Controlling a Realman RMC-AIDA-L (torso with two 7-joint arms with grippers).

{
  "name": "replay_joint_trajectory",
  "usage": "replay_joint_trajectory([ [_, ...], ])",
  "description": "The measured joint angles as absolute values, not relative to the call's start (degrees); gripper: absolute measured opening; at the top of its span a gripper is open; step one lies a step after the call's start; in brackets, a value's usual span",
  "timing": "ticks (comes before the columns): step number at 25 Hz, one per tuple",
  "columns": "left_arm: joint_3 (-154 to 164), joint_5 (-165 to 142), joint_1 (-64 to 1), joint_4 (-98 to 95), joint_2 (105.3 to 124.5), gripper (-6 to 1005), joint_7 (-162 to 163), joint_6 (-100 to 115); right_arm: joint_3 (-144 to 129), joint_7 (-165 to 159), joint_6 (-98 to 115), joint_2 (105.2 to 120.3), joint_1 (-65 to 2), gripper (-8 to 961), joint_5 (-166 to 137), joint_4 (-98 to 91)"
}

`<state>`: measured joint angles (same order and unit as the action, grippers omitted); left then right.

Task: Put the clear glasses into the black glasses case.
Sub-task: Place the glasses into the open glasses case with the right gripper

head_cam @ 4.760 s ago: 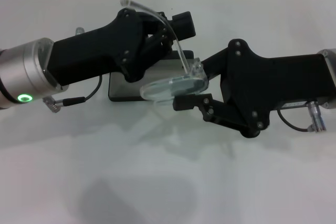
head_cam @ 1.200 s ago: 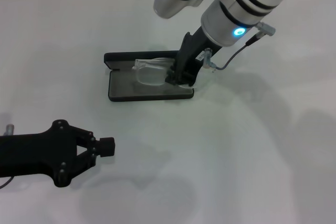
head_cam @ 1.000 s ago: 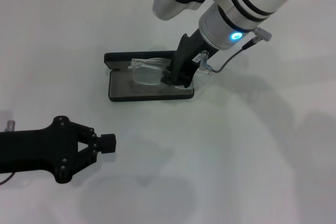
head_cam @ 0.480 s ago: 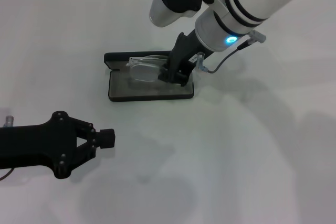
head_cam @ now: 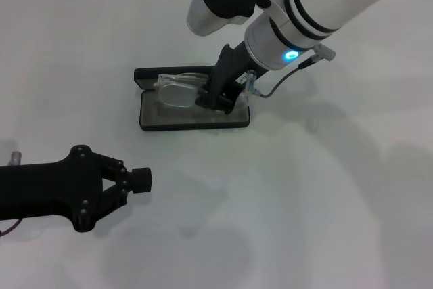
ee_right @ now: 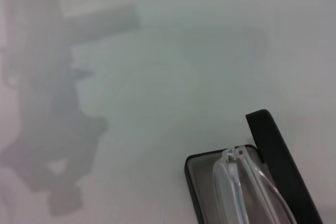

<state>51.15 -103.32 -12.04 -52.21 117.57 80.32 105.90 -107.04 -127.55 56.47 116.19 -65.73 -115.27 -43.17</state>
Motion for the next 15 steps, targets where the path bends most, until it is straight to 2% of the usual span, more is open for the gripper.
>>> replay_joint_trajectory([
  [15,51.3,-103.4,-11.8,-52.2,117.92,41,80.1,105.9,-110.5,-127.9,53.9,116.19,-65.6,175,-113.9,-42.5],
])
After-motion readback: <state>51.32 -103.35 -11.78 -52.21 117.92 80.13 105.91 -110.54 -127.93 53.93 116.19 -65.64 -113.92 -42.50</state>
